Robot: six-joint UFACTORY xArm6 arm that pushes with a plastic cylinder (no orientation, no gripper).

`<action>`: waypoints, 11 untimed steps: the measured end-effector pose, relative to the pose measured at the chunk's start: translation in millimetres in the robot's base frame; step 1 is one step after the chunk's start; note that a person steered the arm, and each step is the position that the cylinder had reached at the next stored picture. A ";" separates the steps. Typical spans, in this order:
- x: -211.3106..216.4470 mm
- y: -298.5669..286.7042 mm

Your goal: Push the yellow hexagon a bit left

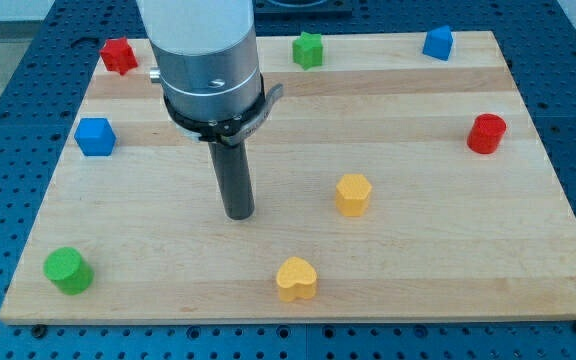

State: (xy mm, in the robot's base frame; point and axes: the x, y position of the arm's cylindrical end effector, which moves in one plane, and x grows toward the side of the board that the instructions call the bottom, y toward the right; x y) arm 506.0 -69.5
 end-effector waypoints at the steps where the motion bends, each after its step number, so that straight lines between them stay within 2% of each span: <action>1: 0.0 6.0; 2: -0.1 10.4; 4: -32.0 12.1; 6: -36.8 63.3; 11: -36.8 148.8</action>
